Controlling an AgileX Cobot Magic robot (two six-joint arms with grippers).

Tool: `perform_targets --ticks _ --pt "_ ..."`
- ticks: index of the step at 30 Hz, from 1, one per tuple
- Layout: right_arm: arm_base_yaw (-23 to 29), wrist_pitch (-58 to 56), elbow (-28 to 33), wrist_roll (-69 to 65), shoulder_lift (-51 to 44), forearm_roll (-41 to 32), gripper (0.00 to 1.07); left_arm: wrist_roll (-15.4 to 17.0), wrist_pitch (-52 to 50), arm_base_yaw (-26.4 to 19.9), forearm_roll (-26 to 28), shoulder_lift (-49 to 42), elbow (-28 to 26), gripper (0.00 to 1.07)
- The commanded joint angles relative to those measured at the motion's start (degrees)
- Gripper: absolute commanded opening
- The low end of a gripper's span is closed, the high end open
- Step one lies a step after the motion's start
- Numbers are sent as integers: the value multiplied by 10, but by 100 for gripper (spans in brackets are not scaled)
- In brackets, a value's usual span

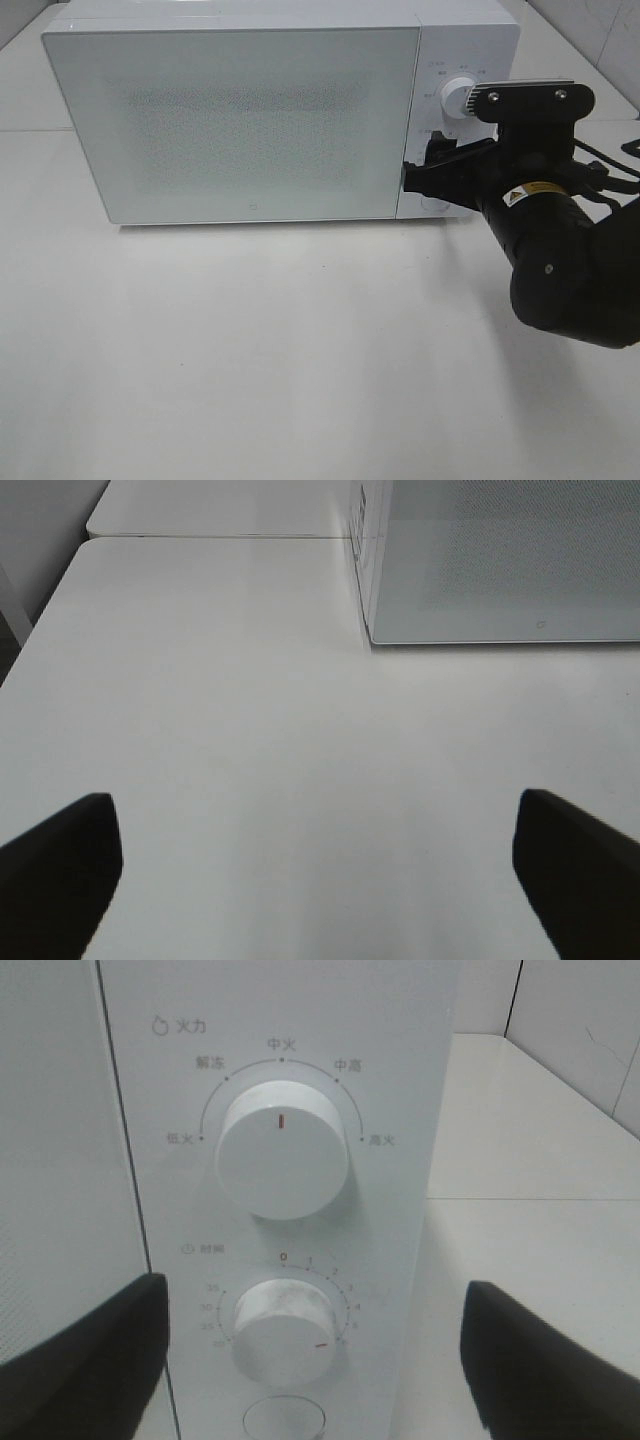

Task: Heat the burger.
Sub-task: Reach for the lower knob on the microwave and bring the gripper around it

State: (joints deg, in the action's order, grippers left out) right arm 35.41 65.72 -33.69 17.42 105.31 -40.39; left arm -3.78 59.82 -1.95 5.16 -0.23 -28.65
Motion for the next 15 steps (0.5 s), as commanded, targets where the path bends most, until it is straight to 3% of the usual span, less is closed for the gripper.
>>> perform_targets --ticks 1,15 --pt "-7 -15 -19 -5 17 19 76 2 -4 -1 5 -15 2 101" --pt "-7 -23 -73 -5 87 18 76 2 -4 -1 5 -15 2 101"
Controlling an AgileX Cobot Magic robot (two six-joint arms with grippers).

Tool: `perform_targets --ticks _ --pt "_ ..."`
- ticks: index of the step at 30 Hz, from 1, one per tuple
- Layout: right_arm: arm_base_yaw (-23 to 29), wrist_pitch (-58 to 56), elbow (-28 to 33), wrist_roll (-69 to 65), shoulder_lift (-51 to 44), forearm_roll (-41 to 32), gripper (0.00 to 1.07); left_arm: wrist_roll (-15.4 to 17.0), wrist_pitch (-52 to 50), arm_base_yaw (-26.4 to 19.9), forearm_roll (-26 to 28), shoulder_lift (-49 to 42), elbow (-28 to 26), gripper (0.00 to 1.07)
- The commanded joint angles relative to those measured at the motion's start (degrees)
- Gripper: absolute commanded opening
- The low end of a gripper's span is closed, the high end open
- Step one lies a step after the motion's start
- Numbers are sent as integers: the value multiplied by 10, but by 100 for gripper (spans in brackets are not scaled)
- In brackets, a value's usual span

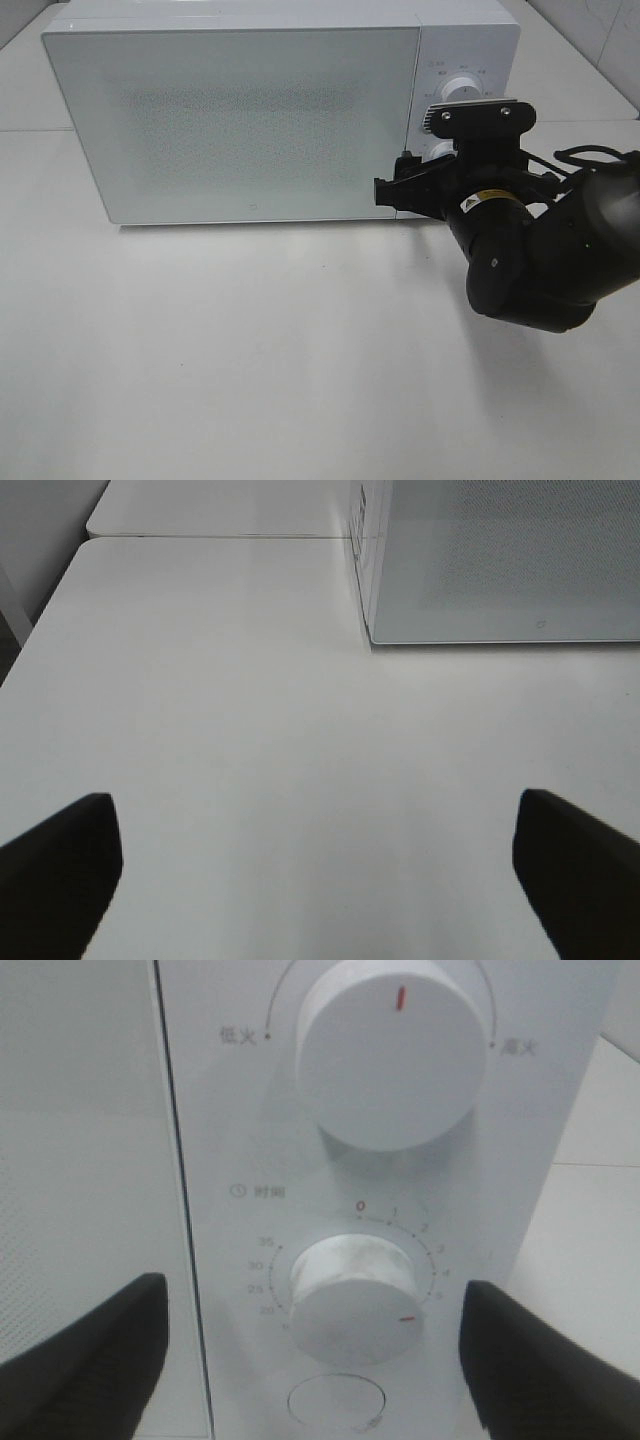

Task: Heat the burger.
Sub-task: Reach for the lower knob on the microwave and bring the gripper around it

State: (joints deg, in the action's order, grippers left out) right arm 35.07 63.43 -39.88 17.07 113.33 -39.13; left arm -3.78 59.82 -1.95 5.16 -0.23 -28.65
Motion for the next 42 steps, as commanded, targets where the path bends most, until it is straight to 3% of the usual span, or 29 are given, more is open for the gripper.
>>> perform_targets --ticks 1,33,42 --pt "-3 -1 -11 -2 6 6 76 2 -4 -1 5 -15 2 101" --pt "-17 9 -45 -14 40 2 76 2 -4 -1 5 -15 2 101" --pt "-17 29 -45 -14 40 0 61 2 -4 -1 5 -15 2 101"
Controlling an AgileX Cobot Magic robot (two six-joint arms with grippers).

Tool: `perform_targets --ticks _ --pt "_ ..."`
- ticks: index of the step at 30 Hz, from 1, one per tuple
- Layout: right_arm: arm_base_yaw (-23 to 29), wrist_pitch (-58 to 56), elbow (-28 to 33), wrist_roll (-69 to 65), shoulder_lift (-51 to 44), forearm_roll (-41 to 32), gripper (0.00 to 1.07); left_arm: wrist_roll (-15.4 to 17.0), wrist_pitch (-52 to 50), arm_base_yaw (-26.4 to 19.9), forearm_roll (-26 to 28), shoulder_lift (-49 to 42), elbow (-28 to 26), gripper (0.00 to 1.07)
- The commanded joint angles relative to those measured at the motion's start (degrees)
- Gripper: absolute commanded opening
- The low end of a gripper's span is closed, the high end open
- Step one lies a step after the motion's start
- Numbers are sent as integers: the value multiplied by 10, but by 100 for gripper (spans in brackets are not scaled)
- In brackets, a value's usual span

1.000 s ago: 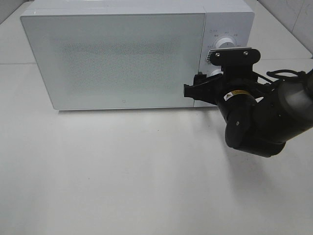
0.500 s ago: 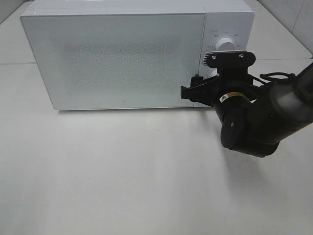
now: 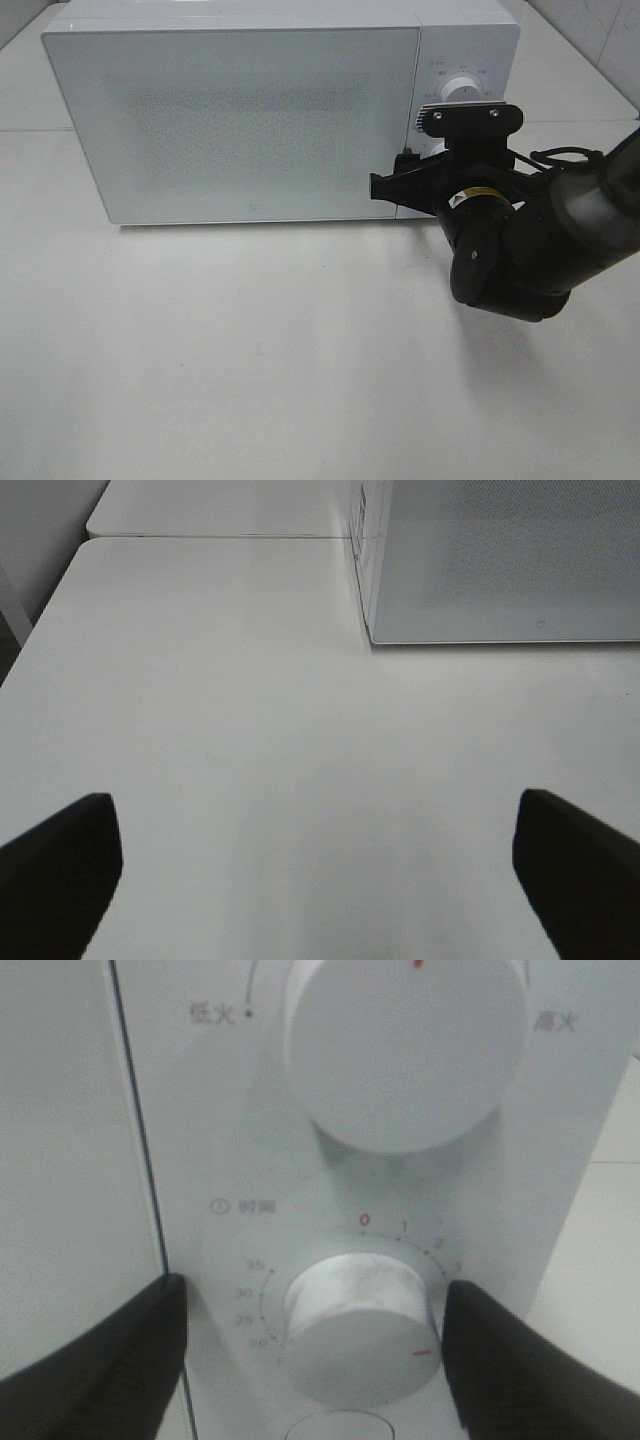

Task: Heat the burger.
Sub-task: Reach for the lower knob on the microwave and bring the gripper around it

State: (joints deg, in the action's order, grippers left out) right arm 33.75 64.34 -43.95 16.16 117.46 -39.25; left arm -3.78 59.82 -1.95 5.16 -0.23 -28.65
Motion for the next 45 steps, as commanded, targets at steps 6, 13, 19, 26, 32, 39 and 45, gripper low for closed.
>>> perform_targets --ticks 6,13,19,26,32,39,45 --pt "-3 50 -5 -5 -2 1 25 2 -4 -1 5 -15 2 101" --pt "-3 50 -5 -5 -2 4 5 2 -4 -1 5 -15 2 101" --pt "-3 50 -5 -77 -2 6 4 2 -4 -1 5 -15 2 101" --pt "-3 28 -5 -441 -2 34 4 2 -4 -1 5 -15 2 101" --pt "-3 20 -5 -653 -2 50 4 2 -4 -1 5 -15 2 101" --pt "-3 32 -5 -950 -2 64 4 2 -4 -1 5 -15 2 101" --pt "-3 32 -5 -994 -2 93 5 2 -4 -1 5 -15 2 101"
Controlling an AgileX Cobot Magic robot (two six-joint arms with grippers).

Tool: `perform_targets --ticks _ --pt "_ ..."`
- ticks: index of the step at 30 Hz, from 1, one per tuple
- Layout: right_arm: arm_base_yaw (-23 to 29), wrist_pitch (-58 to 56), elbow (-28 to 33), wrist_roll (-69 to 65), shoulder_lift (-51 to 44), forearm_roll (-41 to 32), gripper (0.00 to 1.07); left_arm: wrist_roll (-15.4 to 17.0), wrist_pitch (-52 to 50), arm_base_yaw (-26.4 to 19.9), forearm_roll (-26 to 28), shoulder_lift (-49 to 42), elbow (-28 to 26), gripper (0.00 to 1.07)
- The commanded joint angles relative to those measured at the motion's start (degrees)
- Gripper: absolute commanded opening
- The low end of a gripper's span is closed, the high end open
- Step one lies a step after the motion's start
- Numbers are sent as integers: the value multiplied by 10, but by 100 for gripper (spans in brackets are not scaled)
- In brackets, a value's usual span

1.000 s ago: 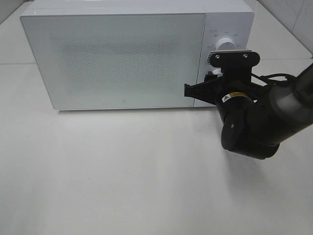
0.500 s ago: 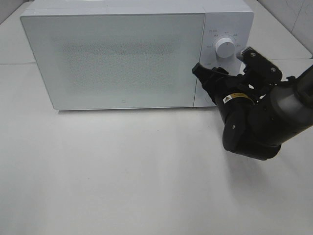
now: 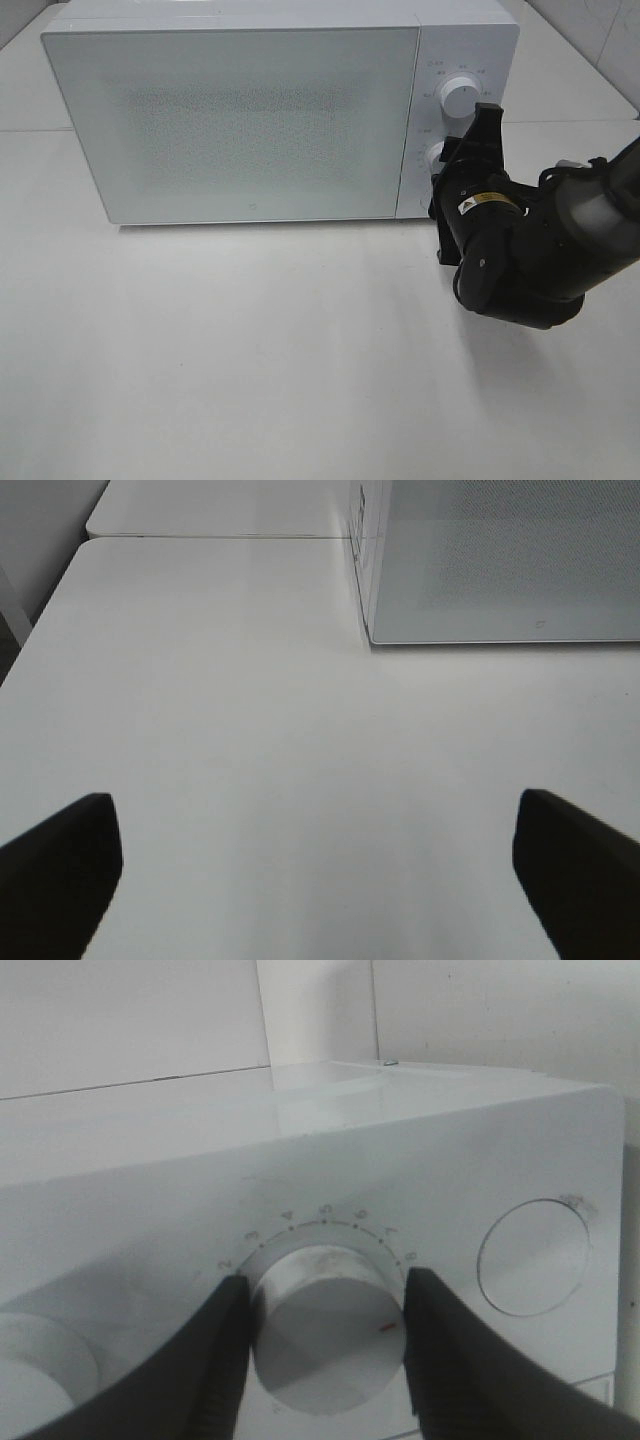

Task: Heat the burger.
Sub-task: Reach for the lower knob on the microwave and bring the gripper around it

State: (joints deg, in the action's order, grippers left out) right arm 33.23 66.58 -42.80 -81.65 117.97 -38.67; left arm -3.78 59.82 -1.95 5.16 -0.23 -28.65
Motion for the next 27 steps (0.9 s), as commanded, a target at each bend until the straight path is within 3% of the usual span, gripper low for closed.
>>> perform_targets --ticks 1,15,27 --pt "2 10 -16 -16 -7 88 5 2 -4 -1 5 -15 2 101" --pt "2 7 -15 14 -7 84 13 2 -4 -1 5 -15 2 101" --pt "3 8 -15 58 -7 38 45 2 -4 -1 5 -15 2 101"
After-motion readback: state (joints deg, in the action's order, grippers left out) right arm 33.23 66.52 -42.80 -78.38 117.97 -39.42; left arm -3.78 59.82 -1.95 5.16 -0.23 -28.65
